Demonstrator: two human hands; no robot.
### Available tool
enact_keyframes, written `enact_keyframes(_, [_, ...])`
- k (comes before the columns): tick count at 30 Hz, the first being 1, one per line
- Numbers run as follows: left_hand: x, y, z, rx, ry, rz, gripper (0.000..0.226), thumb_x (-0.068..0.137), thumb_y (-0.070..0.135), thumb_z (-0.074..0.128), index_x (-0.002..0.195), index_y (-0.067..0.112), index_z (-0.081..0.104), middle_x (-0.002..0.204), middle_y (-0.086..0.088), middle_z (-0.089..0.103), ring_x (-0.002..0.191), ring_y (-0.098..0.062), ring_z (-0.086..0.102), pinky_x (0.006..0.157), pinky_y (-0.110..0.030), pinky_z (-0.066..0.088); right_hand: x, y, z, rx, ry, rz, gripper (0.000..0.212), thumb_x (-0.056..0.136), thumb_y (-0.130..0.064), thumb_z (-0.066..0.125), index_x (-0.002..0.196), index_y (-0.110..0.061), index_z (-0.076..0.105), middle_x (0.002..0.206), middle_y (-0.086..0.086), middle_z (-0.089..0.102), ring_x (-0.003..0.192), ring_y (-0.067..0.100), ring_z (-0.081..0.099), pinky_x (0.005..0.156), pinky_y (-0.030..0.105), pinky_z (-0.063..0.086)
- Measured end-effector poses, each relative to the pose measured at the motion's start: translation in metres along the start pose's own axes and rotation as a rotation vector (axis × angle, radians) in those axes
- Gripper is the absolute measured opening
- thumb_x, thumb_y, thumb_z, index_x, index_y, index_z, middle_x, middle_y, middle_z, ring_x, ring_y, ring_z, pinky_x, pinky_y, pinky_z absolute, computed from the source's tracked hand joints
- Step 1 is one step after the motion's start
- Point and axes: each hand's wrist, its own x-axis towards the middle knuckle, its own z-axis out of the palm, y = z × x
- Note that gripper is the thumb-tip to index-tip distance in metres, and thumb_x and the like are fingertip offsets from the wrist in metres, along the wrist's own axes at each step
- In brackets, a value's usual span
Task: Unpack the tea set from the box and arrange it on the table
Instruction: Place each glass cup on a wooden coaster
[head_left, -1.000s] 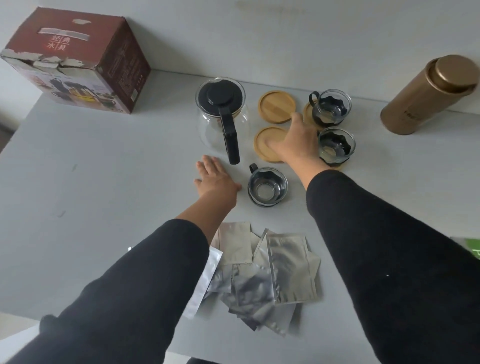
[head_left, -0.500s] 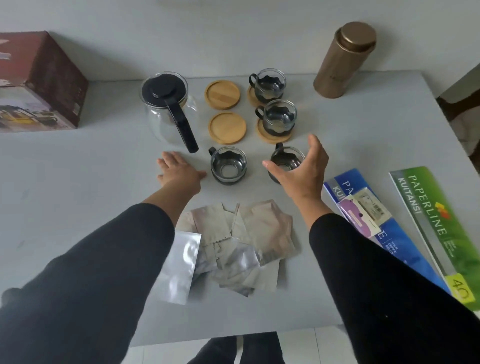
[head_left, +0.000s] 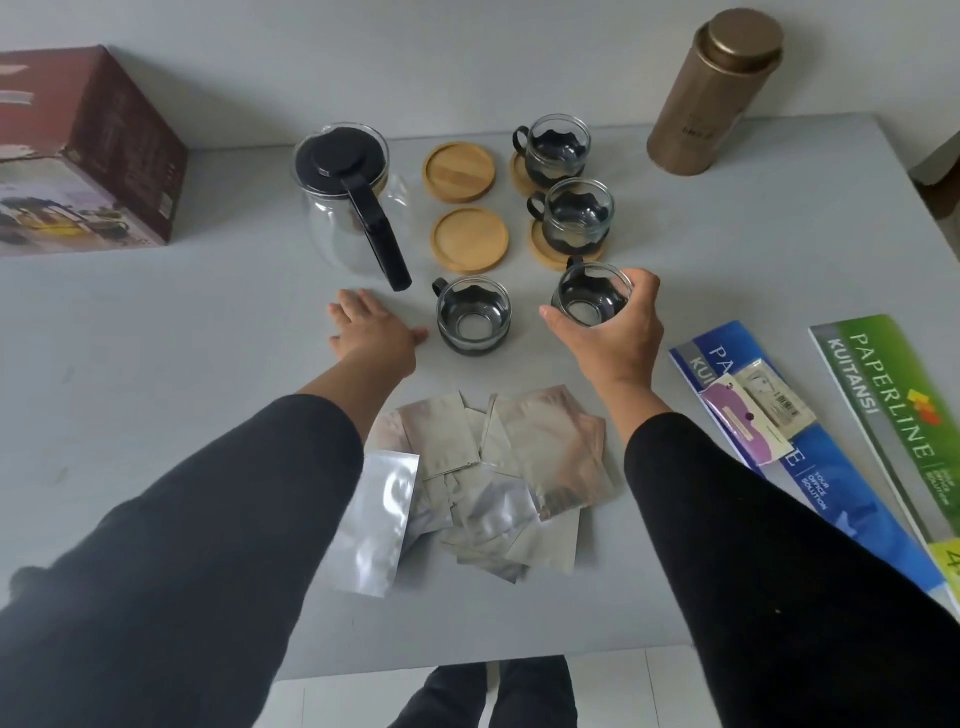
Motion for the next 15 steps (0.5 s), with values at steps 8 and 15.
enact_keyframes(8, [-0.002, 0.002, -0.004, 0.046, -0.021, -0.016, 0.089, 0.096, 0.047, 0.042, 0.148, -0.001, -0.013, 0.157, -0.017, -0.014, 0.147, -0.034, -0.007, 0.116, -0.046, 0.021, 0.046, -0.06, 0.029, 0.062, -0.035, -0.203, 0.081, 0.053, -0.038, 0.089, 0.115, -0.006, 0.048, 0.11, 0.004, 0.062, 0.096, 0.014, 0.057, 0.085, 0.021, 0.045])
enact_keyframes(15, [-0.001, 0.003, -0.006, 0.052, -0.063, -0.036, 0.086, 0.098, 0.043, 0.04, 0.148, 0.0, -0.016, 0.156, -0.018, -0.019, 0.146, -0.033, -0.012, 0.118, -0.044, 0.014, 0.098, -0.094, 0.093, 0.037, -0.17, -0.242, 0.082, 0.054, -0.039, 0.087, 0.117, -0.003, 0.048, 0.116, 0.009, 0.052, 0.105, 0.016, 0.047, 0.087, 0.015, 0.034])
